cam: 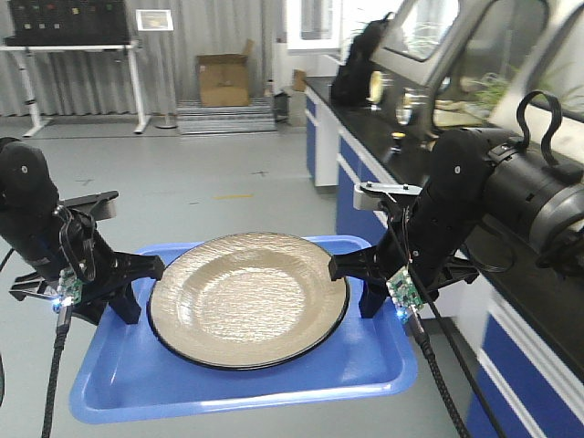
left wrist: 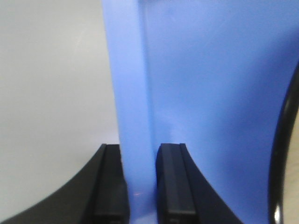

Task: Place disk in tray to left cabinet
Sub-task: 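Hold the tray level with both grippers while the base turns away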

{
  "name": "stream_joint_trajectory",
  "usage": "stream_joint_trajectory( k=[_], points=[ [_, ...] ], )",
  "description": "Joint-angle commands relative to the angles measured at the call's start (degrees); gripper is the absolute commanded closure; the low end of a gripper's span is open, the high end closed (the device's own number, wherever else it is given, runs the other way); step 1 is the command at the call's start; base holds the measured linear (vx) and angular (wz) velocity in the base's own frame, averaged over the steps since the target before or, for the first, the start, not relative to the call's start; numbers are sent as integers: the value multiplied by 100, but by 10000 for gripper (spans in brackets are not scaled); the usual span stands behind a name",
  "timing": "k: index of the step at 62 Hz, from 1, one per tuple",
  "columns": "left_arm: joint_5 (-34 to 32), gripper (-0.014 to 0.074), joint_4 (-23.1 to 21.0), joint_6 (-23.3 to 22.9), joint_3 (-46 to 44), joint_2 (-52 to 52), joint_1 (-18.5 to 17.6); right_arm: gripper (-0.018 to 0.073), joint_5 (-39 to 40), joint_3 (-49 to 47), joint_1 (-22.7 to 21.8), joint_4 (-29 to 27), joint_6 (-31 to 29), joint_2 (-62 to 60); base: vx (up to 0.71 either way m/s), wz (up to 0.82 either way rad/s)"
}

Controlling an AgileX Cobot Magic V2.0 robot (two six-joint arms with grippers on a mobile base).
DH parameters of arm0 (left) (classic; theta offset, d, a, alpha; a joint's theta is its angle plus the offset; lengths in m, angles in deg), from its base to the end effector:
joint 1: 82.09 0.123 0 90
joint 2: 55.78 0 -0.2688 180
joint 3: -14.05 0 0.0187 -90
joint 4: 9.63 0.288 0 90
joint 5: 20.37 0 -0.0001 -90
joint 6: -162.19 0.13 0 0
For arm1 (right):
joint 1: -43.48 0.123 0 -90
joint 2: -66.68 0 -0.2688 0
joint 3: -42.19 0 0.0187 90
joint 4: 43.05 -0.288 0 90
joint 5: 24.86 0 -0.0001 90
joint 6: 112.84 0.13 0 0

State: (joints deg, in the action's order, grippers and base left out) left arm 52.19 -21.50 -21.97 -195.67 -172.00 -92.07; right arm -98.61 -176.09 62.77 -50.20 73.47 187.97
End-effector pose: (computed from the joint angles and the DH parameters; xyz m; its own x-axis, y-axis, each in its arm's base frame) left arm 0.4400 -0.1033 0.2816 -0.9416 0.0312 -0.3352 0.1140 0.9664 -0.2302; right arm 0.4425 0.1713 0.2878 -0.9113 -0.1667 -0.3765 -0.2434 0.9556 0.1659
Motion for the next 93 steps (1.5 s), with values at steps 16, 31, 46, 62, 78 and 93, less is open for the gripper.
stream_joint_trajectory(
  k=[16, 31, 46, 62, 78, 93],
  points=[
    [-76, 597, -480, 14, -214, 349, -132, 561, 42, -219, 64, -359, -42, -404, 34, 25],
    [-76, 597, -487, 14, -214, 349, -132, 561, 42, -219, 64, -359, -55, -404, 44, 7],
    [-76, 597, -482, 14, -214, 349, -132, 561, 42, -219, 74, -359, -54, -404, 52, 3],
    [-76, 597, -482, 14, -214, 349, -132, 561, 42, -219, 67, -359, -54, -404, 58, 11],
    [-76, 597, -488, 14, -214, 349, -132, 561, 42, -219, 67, -353, -54, -404, 62, 16],
    [-76, 597, -483, 14, -214, 349, -132, 561, 42, -219, 74, -360, -54, -404, 64, 15]
  ],
)
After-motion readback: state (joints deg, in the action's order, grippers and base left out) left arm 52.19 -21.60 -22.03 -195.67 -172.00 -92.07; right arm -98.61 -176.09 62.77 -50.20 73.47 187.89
